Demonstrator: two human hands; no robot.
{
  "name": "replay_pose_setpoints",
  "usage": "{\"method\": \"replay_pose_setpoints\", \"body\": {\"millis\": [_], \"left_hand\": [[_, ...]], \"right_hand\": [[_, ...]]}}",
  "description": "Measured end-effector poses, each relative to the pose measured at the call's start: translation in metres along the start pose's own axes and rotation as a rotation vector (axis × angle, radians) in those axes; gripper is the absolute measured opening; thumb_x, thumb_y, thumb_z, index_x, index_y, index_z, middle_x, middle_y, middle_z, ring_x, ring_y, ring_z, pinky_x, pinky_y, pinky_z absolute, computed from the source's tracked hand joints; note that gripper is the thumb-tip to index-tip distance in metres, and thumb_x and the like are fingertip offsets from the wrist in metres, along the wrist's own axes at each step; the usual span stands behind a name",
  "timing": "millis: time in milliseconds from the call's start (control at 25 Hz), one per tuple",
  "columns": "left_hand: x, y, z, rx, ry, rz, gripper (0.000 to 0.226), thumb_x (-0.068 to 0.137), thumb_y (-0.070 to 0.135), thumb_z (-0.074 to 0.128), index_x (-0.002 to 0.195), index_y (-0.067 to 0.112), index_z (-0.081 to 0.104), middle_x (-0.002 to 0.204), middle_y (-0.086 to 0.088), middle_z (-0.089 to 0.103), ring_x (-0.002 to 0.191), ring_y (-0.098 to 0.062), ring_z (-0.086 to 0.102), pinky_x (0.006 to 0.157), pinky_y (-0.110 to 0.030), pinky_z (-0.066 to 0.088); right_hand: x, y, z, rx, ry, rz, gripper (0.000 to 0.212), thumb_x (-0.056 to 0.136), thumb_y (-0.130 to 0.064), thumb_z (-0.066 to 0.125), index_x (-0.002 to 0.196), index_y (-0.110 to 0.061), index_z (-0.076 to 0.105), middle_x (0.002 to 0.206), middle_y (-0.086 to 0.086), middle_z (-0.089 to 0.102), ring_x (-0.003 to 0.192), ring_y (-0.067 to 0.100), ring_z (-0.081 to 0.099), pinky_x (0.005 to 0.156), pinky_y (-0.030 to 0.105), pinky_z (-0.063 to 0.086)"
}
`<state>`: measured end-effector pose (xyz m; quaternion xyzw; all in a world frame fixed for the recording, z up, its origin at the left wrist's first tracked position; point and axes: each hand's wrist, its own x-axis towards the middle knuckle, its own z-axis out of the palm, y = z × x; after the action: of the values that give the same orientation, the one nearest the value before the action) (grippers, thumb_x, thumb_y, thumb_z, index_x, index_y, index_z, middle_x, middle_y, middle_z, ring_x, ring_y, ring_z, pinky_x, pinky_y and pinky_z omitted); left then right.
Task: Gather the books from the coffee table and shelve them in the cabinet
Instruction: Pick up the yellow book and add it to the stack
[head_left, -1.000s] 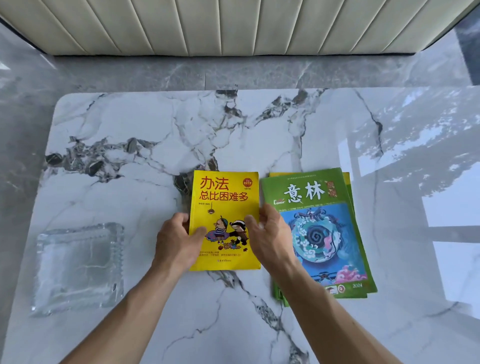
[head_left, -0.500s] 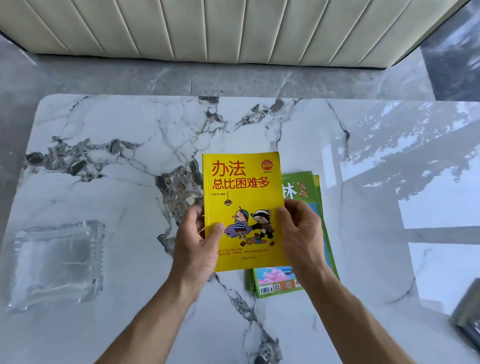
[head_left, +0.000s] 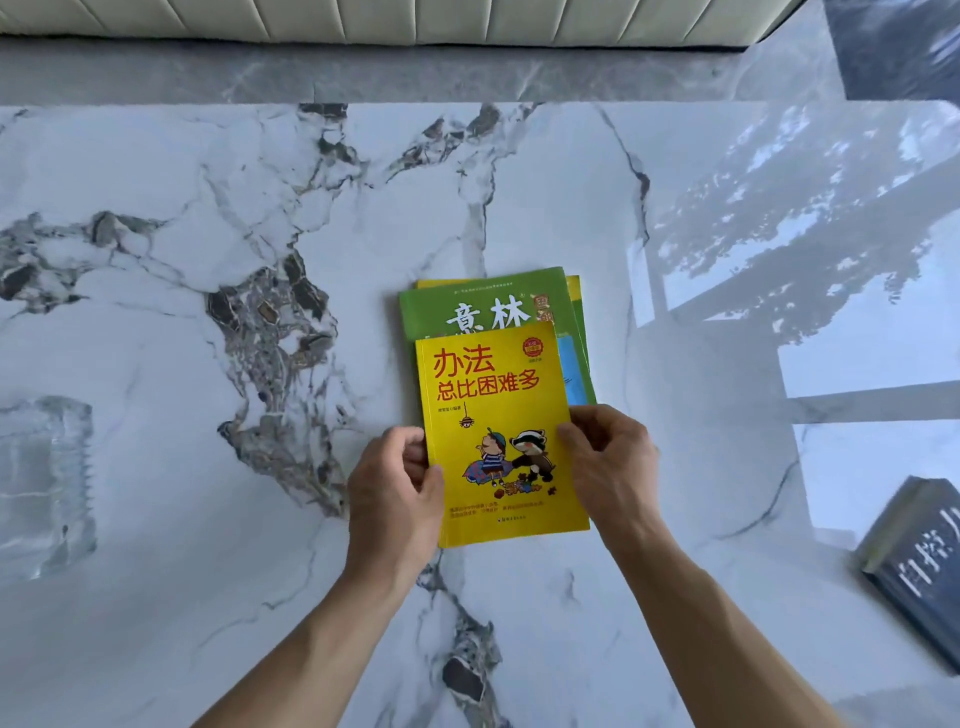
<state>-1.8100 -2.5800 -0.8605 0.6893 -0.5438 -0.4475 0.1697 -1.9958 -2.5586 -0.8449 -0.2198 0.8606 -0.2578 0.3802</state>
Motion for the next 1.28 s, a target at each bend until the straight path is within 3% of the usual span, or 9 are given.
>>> {"method": "replay_pose_setpoints", "body": {"millis": [120, 240, 480, 640, 720, 880, 960, 1080, 1280], "left_hand": [[0.004, 0.005, 0.003, 0.099, 0.035, -0.003, 0.042, 0.084, 0.01, 0.071, 0.124, 0.009, 0.062, 0.112, -0.01, 0.063, 0.098, -0.024, 0.066, 0.092, -0.041, 0.054], [0.014, 0.018, 0.002, 0.158, -0.02, -0.05, 0.06, 0.09, 0.025, 0.066, 0.143, 0.004, 0.047, 0.128, -0.015, 0.051, 0.119, -0.029, 0.056, 0.105, -0.042, 0.045], [0.03, 0.03, 0.006, 0.23, -0.143, -0.078, 0.075, 0.095, 0.036, 0.057, 0.157, 0.014, 0.02, 0.141, -0.014, 0.036, 0.136, -0.027, 0.037, 0.115, -0.034, 0.029], [0.029, 0.031, 0.001, 0.209, -0.16, -0.077, 0.075, 0.095, 0.035, 0.057, 0.157, 0.014, 0.02, 0.143, -0.013, 0.035, 0.137, -0.028, 0.037, 0.116, -0.037, 0.032], [0.027, 0.037, -0.003, 0.214, -0.118, -0.047, 0.073, 0.095, 0.037, 0.056, 0.156, 0.013, 0.022, 0.145, -0.014, 0.037, 0.136, -0.029, 0.037, 0.114, -0.041, 0.035], [0.006, 0.075, 0.0, 0.109, -0.11, 0.133, 0.073, 0.094, 0.044, 0.053, 0.154, 0.017, 0.023, 0.149, -0.008, 0.04, 0.137, -0.024, 0.041, 0.11, -0.047, 0.041], [-0.013, 0.106, 0.012, 0.015, -0.146, 0.17, 0.071, 0.092, 0.046, 0.052, 0.153, 0.018, 0.028, 0.149, -0.005, 0.042, 0.136, -0.02, 0.043, 0.106, -0.04, 0.044], [-0.044, 0.14, 0.053, -0.14, -0.106, 0.187, 0.058, 0.096, 0.032, 0.058, 0.148, 0.017, 0.039, 0.142, -0.001, 0.049, 0.126, -0.016, 0.049, 0.094, -0.03, 0.055], [-0.117, 0.187, 0.163, -0.235, -0.024, 0.096, 0.047, 0.097, 0.022, 0.059, 0.142, 0.016, 0.047, 0.136, 0.001, 0.057, 0.117, -0.009, 0.054, 0.09, -0.026, 0.046]], "right_hand": [[0.006, -0.003, -0.001, -0.155, 0.07, -0.1, 0.04, 0.091, -0.025, 0.069, 0.129, -0.013, 0.066, 0.127, 0.006, 0.063, 0.115, 0.023, 0.06, 0.098, 0.032, 0.048], [0.014, -0.014, 0.001, -0.213, -0.011, -0.06, 0.06, 0.096, -0.039, 0.059, 0.145, -0.006, 0.048, 0.144, 0.013, 0.047, 0.131, 0.03, 0.047, 0.105, 0.039, 0.04], [0.019, -0.009, 0.002, -0.21, -0.062, -0.023, 0.049, 0.102, -0.044, 0.044, 0.131, -0.008, 0.059, 0.136, 0.015, 0.05, 0.125, 0.032, 0.048, 0.099, 0.038, 0.04], [0.025, -0.008, 0.0, -0.19, -0.072, -0.028, 0.052, 0.098, -0.048, 0.039, 0.11, -0.005, 0.064, 0.119, 0.018, 0.063, 0.117, 0.029, 0.05, 0.085, 0.035, 0.038], [0.025, -0.017, -0.008, -0.117, 0.007, -0.038, 0.047, 0.091, -0.056, 0.034, 0.095, -0.013, 0.052, 0.105, 0.013, 0.063, 0.103, 0.027, 0.054, 0.079, 0.033, 0.036], [0.012, -0.039, -0.069, 0.106, 0.121, -0.119, 0.02, 0.1, -0.046, 0.04, 0.099, -0.027, 0.047, 0.099, -0.003, 0.049, 0.09, 0.013, 0.046, 0.08, 0.028, 0.035], [0.004, -0.04, -0.108, 0.169, 0.146, -0.158, 0.031, 0.102, -0.041, 0.043, 0.118, -0.021, 0.06, 0.112, -0.006, 0.058, 0.102, 0.01, 0.052, 0.08, 0.02, 0.039], [0.01, -0.022, -0.157, 0.252, 0.141, -0.146, 0.042, 0.103, -0.039, 0.045, 0.136, -0.017, 0.058, 0.124, -0.008, 0.062, 0.112, 0.008, 0.055, 0.075, 0.005, 0.037], [0.041, 0.058, -0.262, 0.256, 0.083, -0.214, 0.019, 0.103, -0.037, 0.044, 0.105, -0.023, 0.056, 0.089, -0.018, 0.051, 0.081, 0.001, 0.048, 0.081, 0.023, 0.037]]}}
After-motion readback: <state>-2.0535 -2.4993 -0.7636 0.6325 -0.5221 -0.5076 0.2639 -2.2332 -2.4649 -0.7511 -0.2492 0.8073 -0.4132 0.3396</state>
